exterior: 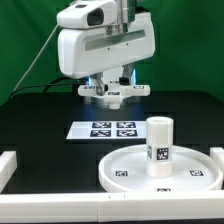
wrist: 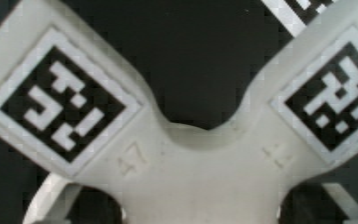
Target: Assemble round table
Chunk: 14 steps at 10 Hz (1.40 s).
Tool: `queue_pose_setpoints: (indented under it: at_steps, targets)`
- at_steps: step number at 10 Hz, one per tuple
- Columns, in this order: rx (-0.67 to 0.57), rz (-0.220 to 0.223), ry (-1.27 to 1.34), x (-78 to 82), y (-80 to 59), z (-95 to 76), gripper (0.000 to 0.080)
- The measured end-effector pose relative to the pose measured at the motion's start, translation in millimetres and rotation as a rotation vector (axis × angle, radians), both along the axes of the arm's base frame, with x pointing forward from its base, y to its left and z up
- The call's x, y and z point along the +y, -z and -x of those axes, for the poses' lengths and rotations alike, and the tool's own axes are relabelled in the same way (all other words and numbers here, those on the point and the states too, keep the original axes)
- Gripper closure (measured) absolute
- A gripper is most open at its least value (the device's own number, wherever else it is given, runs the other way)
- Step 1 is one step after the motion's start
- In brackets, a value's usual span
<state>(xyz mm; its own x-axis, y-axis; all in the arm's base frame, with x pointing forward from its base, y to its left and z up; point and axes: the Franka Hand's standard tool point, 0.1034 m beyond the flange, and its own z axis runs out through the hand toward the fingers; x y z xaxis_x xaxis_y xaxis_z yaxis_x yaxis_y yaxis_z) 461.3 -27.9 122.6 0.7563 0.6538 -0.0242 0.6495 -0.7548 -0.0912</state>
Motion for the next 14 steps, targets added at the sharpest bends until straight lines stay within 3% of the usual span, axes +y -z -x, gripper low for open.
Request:
queue_pose_setpoints:
  at_steps: [2,3,5,8,10,13,14]
  targets:
    - [0.036,-0.003,-0.009,7.6,-9.0,2.0,0.036]
    - [0.05,-0.007,-0.008,20.2,-17.9,-5.5,0.036]
    - [0.027,-0.054,-0.055,44.7,-26.6,-35.1,0.036]
    - [0.035,-0.053,-0.048,41.7,-22.9,-30.2,0.036]
    - [0.002,-0.056,-0.087,48.1,-21.8,-39.1,0.036]
    - [-0.04,-0.096,-0.218,66.5,-23.9,-106.6,0.036]
    - [-0.038,-0.1,-0.231,69.8,-23.9,-113.6,0.036]
